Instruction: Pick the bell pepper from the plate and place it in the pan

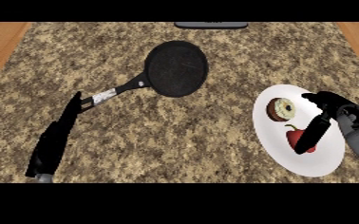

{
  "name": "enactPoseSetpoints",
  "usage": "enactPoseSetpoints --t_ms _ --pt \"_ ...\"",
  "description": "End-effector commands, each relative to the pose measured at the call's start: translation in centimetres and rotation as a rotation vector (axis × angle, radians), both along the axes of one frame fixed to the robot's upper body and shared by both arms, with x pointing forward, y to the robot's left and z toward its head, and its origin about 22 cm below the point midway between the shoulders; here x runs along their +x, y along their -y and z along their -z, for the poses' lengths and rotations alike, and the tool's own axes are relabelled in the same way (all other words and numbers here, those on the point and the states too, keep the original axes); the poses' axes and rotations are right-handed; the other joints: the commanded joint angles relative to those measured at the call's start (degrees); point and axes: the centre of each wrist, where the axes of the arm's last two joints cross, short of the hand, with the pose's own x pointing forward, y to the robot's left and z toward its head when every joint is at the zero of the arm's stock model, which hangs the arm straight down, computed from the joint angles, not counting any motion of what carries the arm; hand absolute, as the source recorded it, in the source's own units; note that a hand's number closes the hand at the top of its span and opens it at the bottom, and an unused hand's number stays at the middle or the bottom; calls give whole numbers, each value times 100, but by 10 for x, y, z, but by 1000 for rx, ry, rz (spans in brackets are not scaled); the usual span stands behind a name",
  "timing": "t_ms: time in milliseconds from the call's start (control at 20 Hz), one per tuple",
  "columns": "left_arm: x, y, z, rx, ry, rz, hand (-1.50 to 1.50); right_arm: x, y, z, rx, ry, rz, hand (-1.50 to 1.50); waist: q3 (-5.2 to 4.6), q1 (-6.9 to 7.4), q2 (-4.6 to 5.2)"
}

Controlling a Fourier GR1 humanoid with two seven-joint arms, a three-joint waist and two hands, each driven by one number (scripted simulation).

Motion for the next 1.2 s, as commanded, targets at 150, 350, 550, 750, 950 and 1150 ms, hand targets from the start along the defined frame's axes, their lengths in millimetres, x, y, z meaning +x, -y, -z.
enactPoseSetpoints --t_ms 150,350,550,750,950,1150 --pt "-18 -20 11 0 -8 -9 0 -16 0 20 -95 -117 49 -150 -2 -33 -12" --pt "15 -4 -19 -2 -2 8 0 -6 -14 43 -89 -101 49 -150 4 -9 5" --pt "-13 -6 10 -11 3 1 0 -14 -12 31 -84 -102 46 -150 1 -25 -11" --pt "2 -9 10 0 -3 -4 0 -2 -1 36 -56 -86 71 -150 2 -26 -2" --pt "-5 1 1 0 -1 -13 0 -8 2 56 -5 -16 95 150 4 -24 -4" --pt "4 -14 -20 9 -11 -6 0 -4 8 55 47 -16 104 150 5 -20 -3"
